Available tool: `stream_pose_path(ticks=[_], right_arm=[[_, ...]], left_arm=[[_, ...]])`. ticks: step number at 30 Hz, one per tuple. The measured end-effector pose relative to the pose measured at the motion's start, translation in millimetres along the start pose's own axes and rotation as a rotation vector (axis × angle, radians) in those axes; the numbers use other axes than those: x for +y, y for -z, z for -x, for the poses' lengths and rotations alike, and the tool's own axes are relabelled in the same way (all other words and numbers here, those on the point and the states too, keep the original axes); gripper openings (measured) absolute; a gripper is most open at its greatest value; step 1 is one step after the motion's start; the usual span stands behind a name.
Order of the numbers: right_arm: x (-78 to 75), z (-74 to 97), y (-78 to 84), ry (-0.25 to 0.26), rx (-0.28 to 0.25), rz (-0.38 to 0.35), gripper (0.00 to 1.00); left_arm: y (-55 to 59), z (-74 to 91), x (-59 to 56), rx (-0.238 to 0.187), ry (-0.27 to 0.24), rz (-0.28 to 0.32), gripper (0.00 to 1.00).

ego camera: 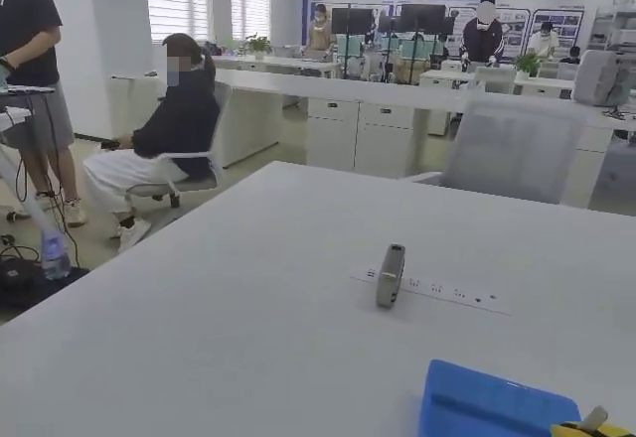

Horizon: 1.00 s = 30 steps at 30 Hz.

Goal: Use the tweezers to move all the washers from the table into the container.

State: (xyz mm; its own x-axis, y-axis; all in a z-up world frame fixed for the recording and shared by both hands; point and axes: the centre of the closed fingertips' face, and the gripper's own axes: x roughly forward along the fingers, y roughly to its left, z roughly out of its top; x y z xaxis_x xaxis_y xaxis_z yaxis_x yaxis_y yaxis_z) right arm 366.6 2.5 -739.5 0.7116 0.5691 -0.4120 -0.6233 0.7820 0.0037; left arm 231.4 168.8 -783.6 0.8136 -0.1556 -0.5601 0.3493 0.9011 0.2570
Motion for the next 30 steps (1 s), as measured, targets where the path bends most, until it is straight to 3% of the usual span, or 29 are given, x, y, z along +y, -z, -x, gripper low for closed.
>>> stream_pose_path(ticks=[7,14,25,30], right_arm=[[11.6,3.7,29.2,-0.020,0.062,-0.028,0.02],[10.7,0.5,53.0,-0.023,0.110,-0.028,0.02],[15.0,-2.7,65.6,-0.037,0.141,-0.025,0.02],[17.0,-0.9,65.0,-0.027,0.127,-0.004,0.01]], left_arm=[[0.8,-0.3,0.0,0.004,-0.001,-0.004,0.95],[1.2,-0.6,-0.3,0.006,0.001,-0.006,0.95],[3.1,-1.8,-1.0,0.016,0.002,-0.014,0.94],[4.1,-1.9,0.1,0.020,-0.002,-0.013,0.94]])
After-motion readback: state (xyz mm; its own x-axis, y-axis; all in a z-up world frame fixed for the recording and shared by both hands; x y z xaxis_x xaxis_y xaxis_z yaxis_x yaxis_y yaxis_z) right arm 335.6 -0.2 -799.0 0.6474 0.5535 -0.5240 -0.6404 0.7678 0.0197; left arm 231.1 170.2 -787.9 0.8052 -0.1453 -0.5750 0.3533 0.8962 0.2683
